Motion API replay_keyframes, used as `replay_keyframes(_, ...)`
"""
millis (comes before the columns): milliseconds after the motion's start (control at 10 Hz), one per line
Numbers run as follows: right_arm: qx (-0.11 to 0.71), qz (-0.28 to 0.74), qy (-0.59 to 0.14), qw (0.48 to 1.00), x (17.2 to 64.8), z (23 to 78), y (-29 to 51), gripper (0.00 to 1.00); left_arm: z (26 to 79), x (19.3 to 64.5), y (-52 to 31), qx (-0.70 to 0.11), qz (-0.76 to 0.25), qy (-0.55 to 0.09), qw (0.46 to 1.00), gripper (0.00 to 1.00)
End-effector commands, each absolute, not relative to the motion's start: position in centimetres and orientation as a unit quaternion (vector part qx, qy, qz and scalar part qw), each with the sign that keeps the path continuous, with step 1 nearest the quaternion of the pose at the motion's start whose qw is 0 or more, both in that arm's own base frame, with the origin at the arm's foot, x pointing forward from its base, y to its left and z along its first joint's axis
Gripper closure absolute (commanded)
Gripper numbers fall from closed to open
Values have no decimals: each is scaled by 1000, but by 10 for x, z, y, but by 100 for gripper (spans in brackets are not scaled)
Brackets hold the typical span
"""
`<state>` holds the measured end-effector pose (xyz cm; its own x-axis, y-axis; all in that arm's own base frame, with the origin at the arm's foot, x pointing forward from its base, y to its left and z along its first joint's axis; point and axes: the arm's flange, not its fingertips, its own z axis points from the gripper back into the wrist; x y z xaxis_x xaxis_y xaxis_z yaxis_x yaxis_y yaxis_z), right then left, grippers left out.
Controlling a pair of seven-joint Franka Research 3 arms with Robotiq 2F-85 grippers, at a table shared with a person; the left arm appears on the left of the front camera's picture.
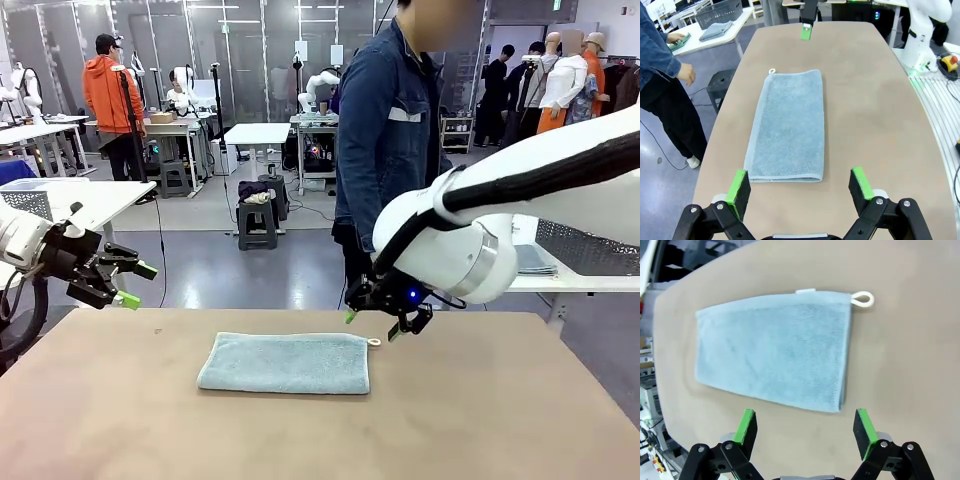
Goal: Fold the towels and place them in the basket.
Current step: When a person lays out a Towel with hook on the table, fold it in half twice.
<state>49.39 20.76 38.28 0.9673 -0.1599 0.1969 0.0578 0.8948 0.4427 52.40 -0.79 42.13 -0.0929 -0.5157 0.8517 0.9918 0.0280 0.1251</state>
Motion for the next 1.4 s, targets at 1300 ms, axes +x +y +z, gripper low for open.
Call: replay_keyframes(1300,30,-60,-120,991,542,305,265,3,424,522,-9,-302,-628,-392,600,0)
